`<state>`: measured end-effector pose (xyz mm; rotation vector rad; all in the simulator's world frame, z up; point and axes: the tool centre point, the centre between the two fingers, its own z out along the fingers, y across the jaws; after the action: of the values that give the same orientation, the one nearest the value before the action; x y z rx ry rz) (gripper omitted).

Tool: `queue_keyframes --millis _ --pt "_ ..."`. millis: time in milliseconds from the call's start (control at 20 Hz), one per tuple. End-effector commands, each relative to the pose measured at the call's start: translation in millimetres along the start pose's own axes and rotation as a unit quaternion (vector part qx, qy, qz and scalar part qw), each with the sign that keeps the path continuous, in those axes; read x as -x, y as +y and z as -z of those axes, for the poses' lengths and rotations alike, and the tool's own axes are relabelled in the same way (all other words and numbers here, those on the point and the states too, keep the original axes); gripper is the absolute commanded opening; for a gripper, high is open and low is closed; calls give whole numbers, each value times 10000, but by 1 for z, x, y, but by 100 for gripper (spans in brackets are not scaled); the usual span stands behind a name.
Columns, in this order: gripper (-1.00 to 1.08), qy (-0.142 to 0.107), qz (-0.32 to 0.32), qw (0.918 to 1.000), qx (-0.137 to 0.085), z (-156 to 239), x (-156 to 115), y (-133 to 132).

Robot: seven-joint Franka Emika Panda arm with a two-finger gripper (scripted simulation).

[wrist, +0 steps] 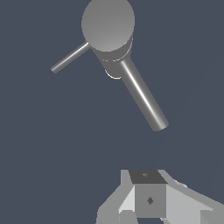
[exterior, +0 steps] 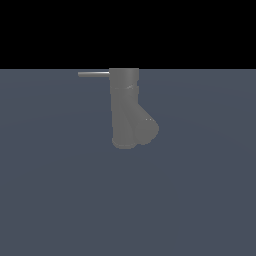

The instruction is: Turn on the faucet by rotating a designated handle.

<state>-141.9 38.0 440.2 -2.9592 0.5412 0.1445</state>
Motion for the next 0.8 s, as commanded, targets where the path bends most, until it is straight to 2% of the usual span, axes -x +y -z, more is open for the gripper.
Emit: queue_keyframes --millis 0,350,750 --pt "-100 -20 -314 9995 -32 -6 -13 -9" --pt "-100 -47 -1192 9928 -56 -27 -50 -35" --pt "-100 -5 -2194 9756 -13 -56 -88 -64"
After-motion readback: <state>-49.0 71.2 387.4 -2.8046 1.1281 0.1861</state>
